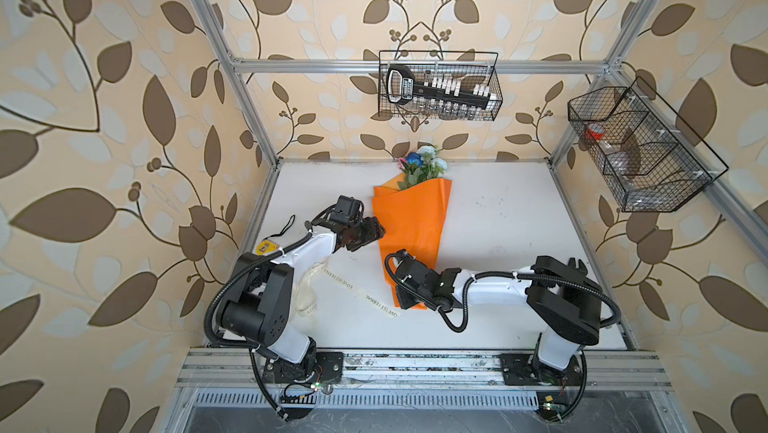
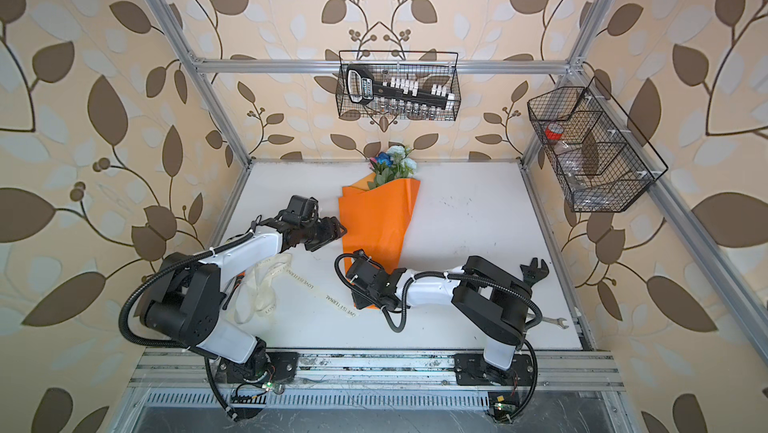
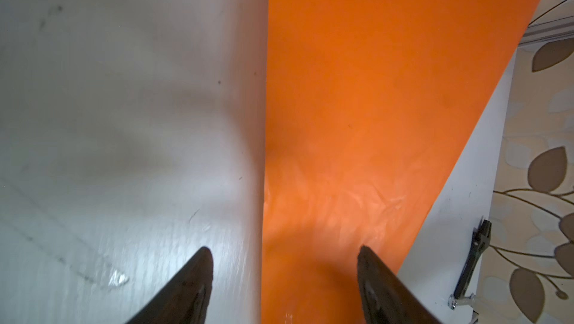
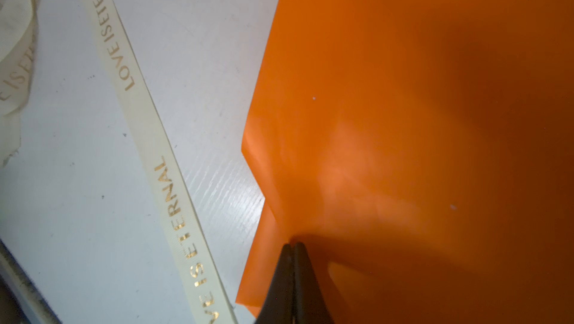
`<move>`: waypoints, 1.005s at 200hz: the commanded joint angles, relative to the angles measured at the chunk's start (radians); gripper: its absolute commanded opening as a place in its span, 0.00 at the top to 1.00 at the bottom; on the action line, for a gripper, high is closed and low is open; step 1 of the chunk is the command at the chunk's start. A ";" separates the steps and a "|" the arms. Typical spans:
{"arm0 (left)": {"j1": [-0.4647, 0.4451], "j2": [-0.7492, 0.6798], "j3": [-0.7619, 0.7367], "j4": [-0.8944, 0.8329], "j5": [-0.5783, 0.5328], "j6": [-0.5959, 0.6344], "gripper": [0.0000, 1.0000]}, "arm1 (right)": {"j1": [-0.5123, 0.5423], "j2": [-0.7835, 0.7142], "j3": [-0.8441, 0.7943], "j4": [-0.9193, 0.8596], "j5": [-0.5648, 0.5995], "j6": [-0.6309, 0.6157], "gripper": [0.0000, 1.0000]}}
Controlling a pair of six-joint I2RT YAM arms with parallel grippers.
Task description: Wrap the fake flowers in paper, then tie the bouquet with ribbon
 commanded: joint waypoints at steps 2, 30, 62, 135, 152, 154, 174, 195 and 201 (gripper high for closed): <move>-0.028 -0.055 -0.083 -0.008 0.068 -0.061 0.34 | 0.003 -0.021 -0.027 0.023 -0.023 0.017 0.94; -0.109 -0.055 -0.183 0.042 0.112 -0.117 0.36 | 0.004 -0.041 -0.045 0.024 -0.019 0.021 0.94; -0.178 -0.056 -0.232 0.132 0.131 -0.171 0.43 | 0.004 -0.028 -0.045 0.025 -0.025 0.024 0.94; -0.203 -0.056 -0.196 0.097 0.056 -0.162 0.71 | 0.003 -0.008 -0.048 0.051 -0.047 0.026 0.94; -0.203 -0.056 -0.173 0.079 0.050 -0.146 0.78 | 0.003 -0.015 -0.044 0.055 -0.063 0.026 0.94; -0.203 -0.056 -0.172 0.079 0.049 -0.145 0.78 | 0.003 -0.017 -0.044 0.054 -0.064 0.025 0.94; -0.212 -0.055 -0.153 0.076 0.038 -0.128 0.79 | 0.003 -0.041 -0.044 0.042 -0.058 0.018 0.94; -0.225 -0.056 -0.114 0.036 0.004 -0.089 0.70 | 0.003 -0.057 -0.045 0.034 -0.051 0.014 0.93; -0.226 -0.055 -0.104 0.026 0.000 -0.082 0.70 | 0.004 -0.056 -0.043 0.034 -0.053 0.014 0.93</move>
